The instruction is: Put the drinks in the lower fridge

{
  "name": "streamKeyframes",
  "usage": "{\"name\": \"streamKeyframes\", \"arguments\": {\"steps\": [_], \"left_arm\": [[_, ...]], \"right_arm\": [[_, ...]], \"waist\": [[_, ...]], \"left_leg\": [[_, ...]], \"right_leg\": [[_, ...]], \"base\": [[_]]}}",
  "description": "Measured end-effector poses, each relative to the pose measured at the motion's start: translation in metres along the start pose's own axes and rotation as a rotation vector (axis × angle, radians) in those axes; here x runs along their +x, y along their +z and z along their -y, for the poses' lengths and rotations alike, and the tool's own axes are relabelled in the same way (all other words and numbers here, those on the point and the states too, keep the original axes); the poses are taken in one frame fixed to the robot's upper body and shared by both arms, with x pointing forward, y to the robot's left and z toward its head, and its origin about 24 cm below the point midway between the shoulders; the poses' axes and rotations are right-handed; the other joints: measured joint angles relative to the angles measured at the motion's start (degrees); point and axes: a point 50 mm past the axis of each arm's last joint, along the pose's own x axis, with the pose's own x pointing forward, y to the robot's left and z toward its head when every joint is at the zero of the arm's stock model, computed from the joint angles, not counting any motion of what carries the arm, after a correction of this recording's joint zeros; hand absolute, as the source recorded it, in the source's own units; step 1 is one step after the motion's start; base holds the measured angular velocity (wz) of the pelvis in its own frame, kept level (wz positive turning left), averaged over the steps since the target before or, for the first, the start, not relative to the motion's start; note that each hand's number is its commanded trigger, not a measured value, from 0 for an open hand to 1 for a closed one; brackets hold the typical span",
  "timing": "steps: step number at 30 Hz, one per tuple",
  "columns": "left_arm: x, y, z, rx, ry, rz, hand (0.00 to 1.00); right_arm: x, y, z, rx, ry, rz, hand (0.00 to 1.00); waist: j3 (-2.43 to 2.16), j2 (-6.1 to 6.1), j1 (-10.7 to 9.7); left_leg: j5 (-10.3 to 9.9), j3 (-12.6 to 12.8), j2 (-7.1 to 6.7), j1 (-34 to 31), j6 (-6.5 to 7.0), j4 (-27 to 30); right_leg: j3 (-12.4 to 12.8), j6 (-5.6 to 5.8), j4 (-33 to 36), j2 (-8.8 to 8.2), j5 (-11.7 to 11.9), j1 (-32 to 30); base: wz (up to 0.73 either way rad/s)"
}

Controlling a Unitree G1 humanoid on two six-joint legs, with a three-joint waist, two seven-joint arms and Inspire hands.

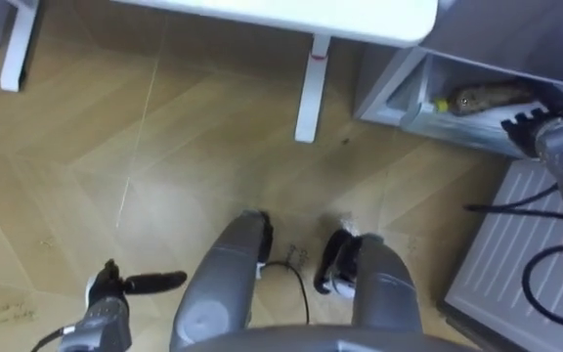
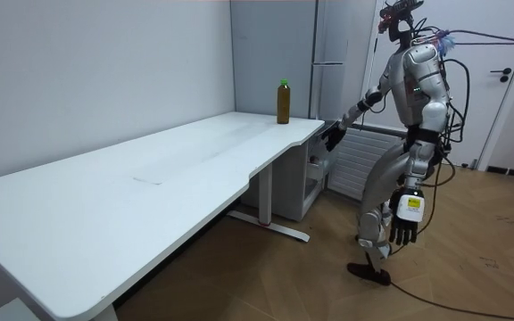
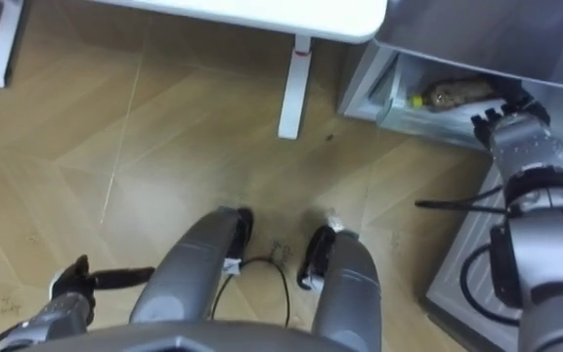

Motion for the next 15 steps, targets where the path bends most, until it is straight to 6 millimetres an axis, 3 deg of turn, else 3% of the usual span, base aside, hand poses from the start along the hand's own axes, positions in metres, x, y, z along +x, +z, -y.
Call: {"name": "streamKeyframes", "arguments": {"steps": [10, 15], "left_arm": [[0.002, -0.002, -0.008, -0.066, -0.054, -0.02, 0.0], [0.002, -0.006, -0.016, -0.105, -0.028, -0.032, 0.0]], "right_arm": [[0.001, -0.011, 0.025, -0.158, 0.019, -0.025, 0.0], [-0.001, -0.024, 0.055, -0.2, -0.004, -0.07, 0.0]], "waist": [[0.12, 0.27, -1.69], [0.09, 0.29, -1.81]], "left_leg": [[-0.31, 0.43, 0.07, 5.85, 0.53, -2.96], [-0.36, 0.46, 0.19, 12.8, 0.61, -6.65]], "right_leg": [[-0.9, 0.96, -3.21, -0.24, -0.59, 6.52], [-1.6, 1.56, -7.41, 0.15, -0.33, 13.86]], "base": [[0.06], [0.0]]}}
